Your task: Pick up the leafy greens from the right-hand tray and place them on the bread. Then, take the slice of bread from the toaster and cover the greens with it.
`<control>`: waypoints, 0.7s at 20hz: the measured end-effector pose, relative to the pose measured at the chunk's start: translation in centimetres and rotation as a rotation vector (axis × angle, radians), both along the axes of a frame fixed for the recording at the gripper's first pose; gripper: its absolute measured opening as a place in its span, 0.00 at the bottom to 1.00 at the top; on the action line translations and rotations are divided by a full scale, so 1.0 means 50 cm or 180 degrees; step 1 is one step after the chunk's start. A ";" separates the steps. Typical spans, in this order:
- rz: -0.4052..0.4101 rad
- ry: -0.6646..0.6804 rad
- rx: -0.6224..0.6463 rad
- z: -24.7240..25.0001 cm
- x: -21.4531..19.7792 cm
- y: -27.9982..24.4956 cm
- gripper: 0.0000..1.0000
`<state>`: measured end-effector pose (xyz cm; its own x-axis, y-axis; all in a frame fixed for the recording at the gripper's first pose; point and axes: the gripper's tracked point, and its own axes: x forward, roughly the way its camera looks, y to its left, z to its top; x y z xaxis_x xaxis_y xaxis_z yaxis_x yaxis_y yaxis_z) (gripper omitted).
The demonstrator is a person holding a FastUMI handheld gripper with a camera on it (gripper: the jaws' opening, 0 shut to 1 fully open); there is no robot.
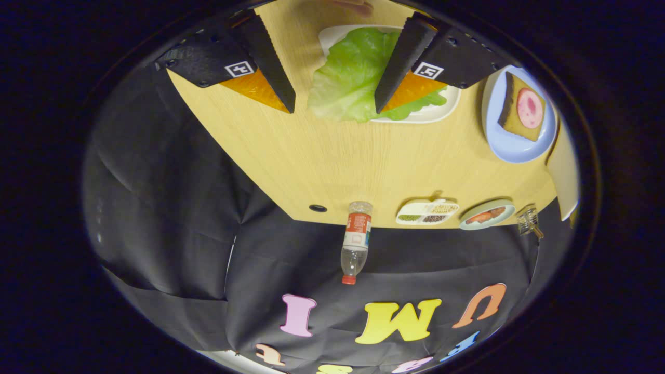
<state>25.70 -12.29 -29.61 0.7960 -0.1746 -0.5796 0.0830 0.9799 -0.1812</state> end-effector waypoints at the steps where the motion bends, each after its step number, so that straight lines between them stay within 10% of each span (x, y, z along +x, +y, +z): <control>1: 0.0014 0.0081 0.0003 -0.014 0.002 0.002 0.95; 14: -0.0008 0.0185 -0.0107 -0.004 0.005 0.003 0.01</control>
<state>25.95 -12.13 -29.81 0.7607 -0.1967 -0.6185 0.0738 0.9730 -0.2186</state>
